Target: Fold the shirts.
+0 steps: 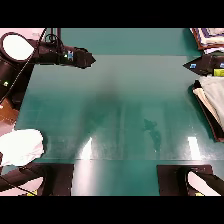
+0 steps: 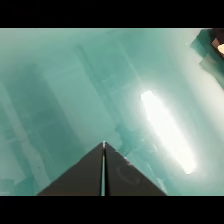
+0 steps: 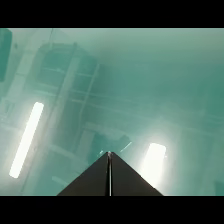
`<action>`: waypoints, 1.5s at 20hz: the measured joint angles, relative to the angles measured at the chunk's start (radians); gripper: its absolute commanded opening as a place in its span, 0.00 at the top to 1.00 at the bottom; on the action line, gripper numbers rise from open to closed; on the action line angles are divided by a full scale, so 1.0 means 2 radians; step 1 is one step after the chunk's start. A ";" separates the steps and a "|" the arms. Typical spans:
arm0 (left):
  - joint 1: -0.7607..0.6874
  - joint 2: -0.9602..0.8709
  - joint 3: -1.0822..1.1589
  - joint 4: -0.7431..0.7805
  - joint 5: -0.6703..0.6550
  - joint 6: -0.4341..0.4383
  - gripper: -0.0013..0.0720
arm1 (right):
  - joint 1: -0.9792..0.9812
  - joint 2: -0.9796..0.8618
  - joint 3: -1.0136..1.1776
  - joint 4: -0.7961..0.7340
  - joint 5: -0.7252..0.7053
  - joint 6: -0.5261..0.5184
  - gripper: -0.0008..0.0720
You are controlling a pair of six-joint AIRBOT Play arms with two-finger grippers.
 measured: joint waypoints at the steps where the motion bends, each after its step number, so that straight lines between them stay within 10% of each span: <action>1: 0.000 0.000 0.000 0.000 0.000 0.000 0.94 | 0.000 0.000 0.000 0.000 0.000 0.000 0.97; 17: 0.003 0.002 0.000 -0.007 0.023 0.000 0.95 | 0.000 0.000 0.000 0.001 0.039 0.000 0.96; 28: 0.183 0.208 -0.139 0.221 -0.233 -0.025 0.93 | 0.000 0.000 0.000 0.001 0.049 0.000 0.97; 30: 0.231 0.245 -0.196 0.251 -0.257 -0.026 0.27 | 0.000 0.000 0.000 0.001 0.049 0.000 0.96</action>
